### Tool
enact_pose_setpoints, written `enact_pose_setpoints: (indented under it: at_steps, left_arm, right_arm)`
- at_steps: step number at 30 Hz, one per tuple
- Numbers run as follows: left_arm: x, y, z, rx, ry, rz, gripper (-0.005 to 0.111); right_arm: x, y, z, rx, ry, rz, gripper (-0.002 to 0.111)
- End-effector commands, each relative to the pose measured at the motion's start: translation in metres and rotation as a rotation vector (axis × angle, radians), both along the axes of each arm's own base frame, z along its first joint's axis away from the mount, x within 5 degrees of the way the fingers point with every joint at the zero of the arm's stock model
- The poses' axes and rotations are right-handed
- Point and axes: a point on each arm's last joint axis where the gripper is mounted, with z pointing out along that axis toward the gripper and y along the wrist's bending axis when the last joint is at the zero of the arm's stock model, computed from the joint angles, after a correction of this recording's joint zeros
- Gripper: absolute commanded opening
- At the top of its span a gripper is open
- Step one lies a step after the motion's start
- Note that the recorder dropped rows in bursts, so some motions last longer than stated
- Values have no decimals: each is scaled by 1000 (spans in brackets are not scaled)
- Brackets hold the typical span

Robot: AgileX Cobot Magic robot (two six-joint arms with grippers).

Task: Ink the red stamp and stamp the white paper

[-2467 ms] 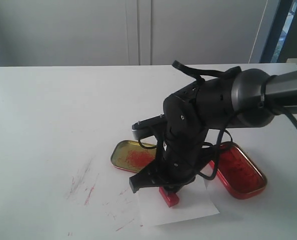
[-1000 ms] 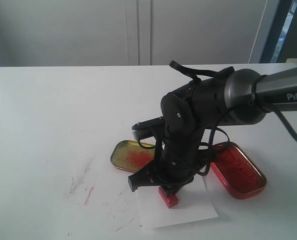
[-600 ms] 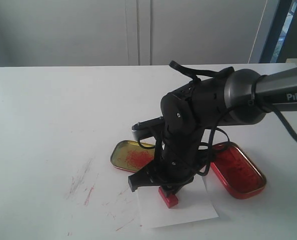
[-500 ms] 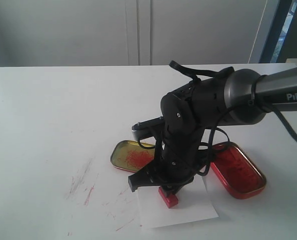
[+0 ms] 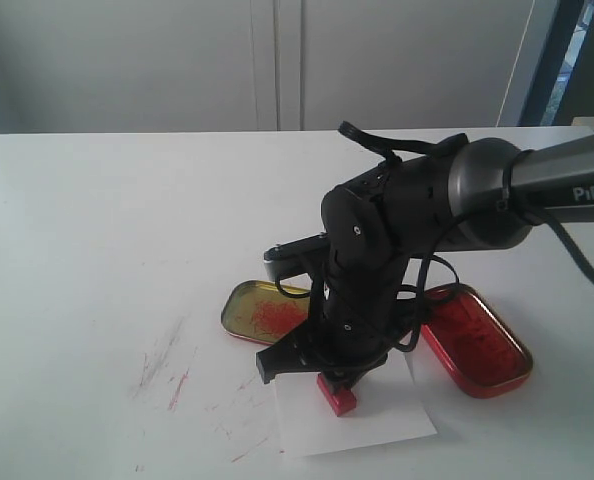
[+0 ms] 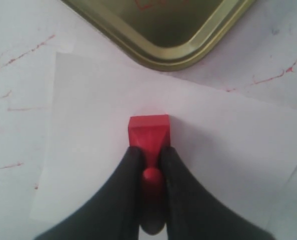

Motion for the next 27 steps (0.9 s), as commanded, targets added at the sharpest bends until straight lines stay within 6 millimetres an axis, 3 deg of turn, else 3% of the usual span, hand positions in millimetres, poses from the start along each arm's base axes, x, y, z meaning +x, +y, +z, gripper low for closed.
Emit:
enact_pose_setpoints:
  at_steps: [1, 27]
  left_arm:
    - [0, 0, -2, -1, 4, -1, 0]
    - [0, 0, -2, -1, 4, -1, 0]
  right_arm:
    - [-16, -12, -51, -116, 153, -15, 0]
    - [-11, -9, -40, -64, 86, -12, 0]
